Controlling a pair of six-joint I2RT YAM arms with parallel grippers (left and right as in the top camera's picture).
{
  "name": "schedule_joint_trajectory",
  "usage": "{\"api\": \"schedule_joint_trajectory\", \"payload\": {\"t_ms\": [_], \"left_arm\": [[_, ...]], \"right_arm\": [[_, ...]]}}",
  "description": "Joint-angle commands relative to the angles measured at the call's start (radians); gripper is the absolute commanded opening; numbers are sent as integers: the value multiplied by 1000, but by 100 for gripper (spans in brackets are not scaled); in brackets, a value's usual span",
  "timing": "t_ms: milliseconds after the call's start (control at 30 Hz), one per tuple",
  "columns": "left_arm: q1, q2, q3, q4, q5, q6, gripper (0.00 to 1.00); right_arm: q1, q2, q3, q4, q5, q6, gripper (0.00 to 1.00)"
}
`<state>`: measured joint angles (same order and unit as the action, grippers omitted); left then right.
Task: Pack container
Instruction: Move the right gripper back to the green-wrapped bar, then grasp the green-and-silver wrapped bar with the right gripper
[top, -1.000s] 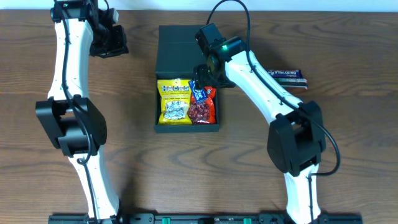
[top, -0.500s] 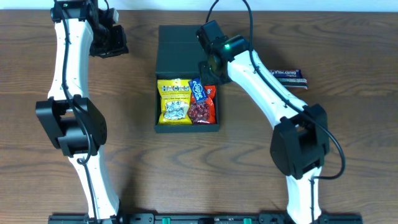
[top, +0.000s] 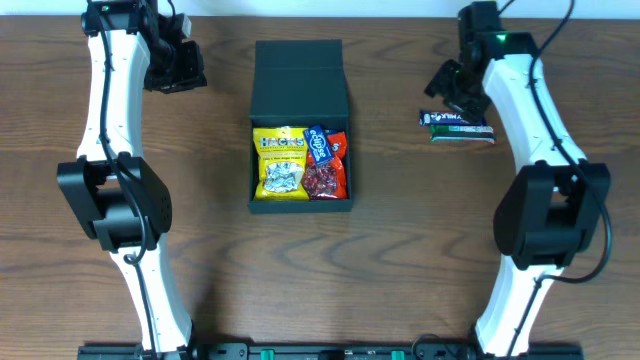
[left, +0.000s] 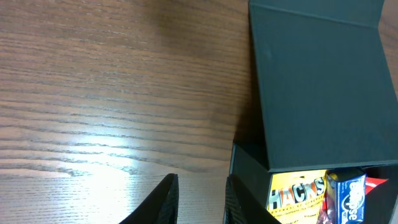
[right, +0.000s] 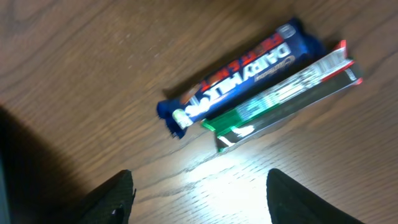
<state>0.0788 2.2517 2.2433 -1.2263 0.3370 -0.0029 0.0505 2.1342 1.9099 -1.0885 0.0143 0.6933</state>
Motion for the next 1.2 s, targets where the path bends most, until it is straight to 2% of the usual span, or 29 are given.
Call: {"api": "schedule_joint_trajectory", "payload": {"t_ms": [0, 100, 333, 500, 767, 1167], "left_arm": [[6, 5, 24, 1, 0, 6, 27], [6, 5, 24, 5, 0, 6, 27], [6, 5, 24, 5, 0, 6, 27], [6, 5, 24, 5, 0, 6, 27], [6, 5, 24, 4, 0, 3, 27], [6, 5, 24, 5, -1, 3, 28]], "right_arm": [[-23, -33, -2, -8, 13, -15, 68], [-48, -33, -4, -7, 12, 33, 68], [-65, -12, -8, -5, 10, 38, 64], [-66, 4, -9, -32, 3, 225, 57], [-70, 35, -35, -39, -39, 435, 58], [-117, 128, -79, -11, -107, 511, 56]]}}
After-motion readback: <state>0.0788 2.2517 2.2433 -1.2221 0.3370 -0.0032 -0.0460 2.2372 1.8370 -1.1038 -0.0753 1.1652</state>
